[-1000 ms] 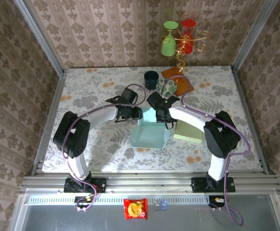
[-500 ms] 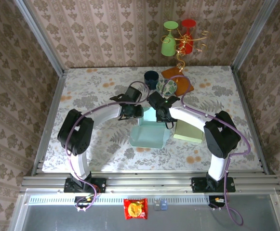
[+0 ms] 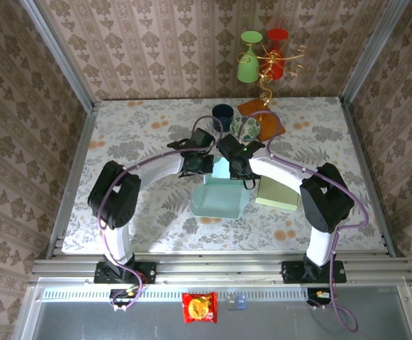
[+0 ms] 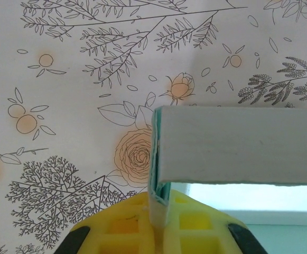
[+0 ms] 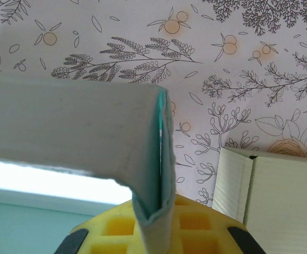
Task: Fold the paper box
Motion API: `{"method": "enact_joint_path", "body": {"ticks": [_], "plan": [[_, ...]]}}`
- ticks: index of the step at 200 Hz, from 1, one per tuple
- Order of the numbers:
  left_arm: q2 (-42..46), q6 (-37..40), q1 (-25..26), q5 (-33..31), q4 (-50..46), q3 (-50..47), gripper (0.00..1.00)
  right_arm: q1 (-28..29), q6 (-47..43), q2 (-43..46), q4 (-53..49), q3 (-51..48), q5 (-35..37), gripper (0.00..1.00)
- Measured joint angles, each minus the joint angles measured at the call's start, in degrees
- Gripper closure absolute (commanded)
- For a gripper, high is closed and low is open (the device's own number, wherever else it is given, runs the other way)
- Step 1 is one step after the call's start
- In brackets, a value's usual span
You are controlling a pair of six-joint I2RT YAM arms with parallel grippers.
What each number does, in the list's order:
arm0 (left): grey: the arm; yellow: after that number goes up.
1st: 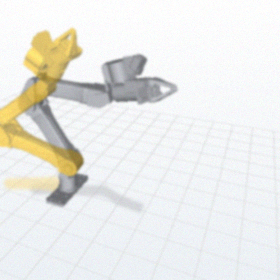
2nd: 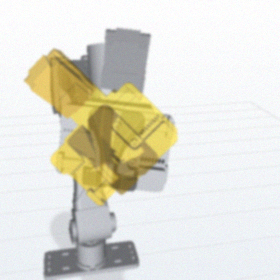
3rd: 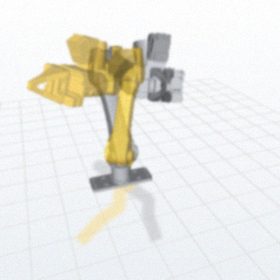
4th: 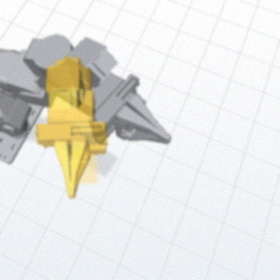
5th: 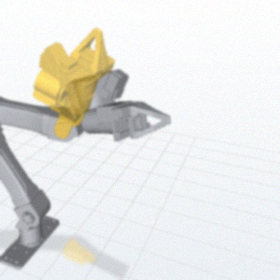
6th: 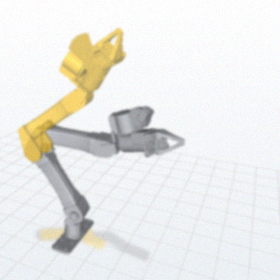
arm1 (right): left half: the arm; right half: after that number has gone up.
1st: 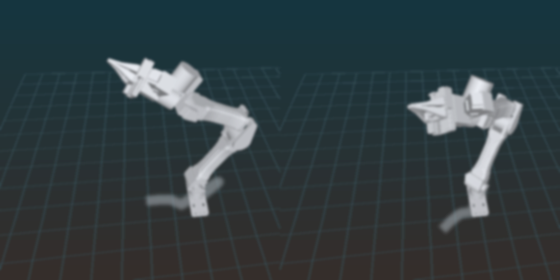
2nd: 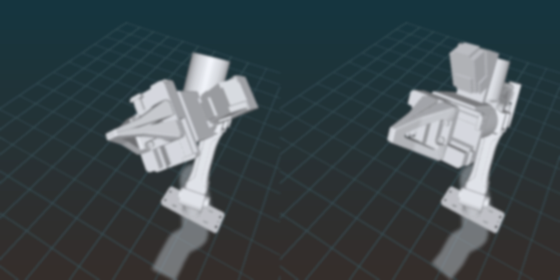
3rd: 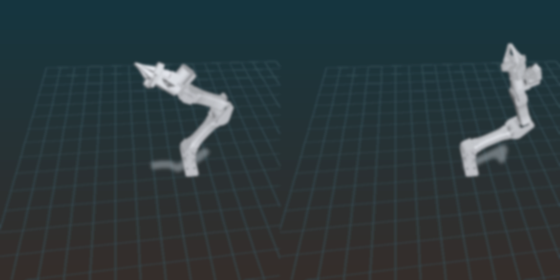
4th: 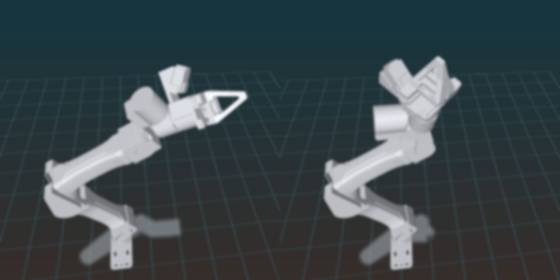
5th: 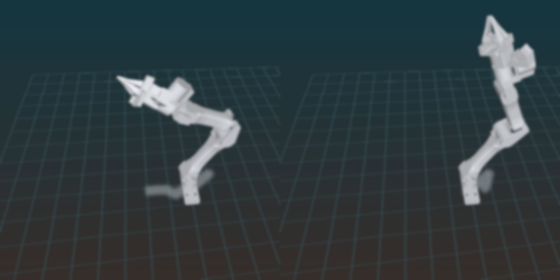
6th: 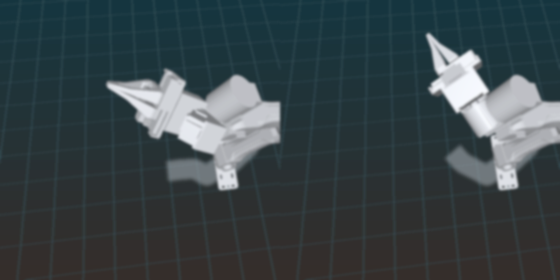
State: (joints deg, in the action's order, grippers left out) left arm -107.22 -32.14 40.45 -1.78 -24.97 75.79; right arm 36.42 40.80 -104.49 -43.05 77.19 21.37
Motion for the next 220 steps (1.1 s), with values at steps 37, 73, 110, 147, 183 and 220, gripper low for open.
{"method": "enact_joint_path", "body": {"ticks": [37, 73, 110, 147, 183, 220], "plan": [[0.00, -0.09, -0.44, 0.37, 0.57, -0.17, 0.83, -0.07, 0.00, 0.00, 0.00, 0.00, -0.15, 1.00], [0.00, -0.13, -1.70, 1.57, 1.44, -0.42, 0.81, -0.07, 0.17, -0.07, 0.68, 0.02, -0.59, 1.00], [-0.52, 0.50, -1.92, 2.01, 1.88, -0.39, 0.76, -0.07, 0.15, -0.24, 0.66, 0.02, -0.68, 1.00], [-1.05, 0.85, -2.14, 2.08, 2.34, -0.39, 0.76, -0.17, 0.17, -0.50, 0.61, 0.02, -0.83, 1.00], [-1.77, 1.29, -2.27, 2.64, 2.67, 0.13, 0.84, -0.28, 0.17, -0.52, 0.63, 0.07, -1.27, 1.00], [-2.67, 2.12, -2.10, 1.90, 1.40, 1.60, 0.93, -0.28, 0.15, -0.72, 0.68, 0.72, -1.51, 1.00]]}}
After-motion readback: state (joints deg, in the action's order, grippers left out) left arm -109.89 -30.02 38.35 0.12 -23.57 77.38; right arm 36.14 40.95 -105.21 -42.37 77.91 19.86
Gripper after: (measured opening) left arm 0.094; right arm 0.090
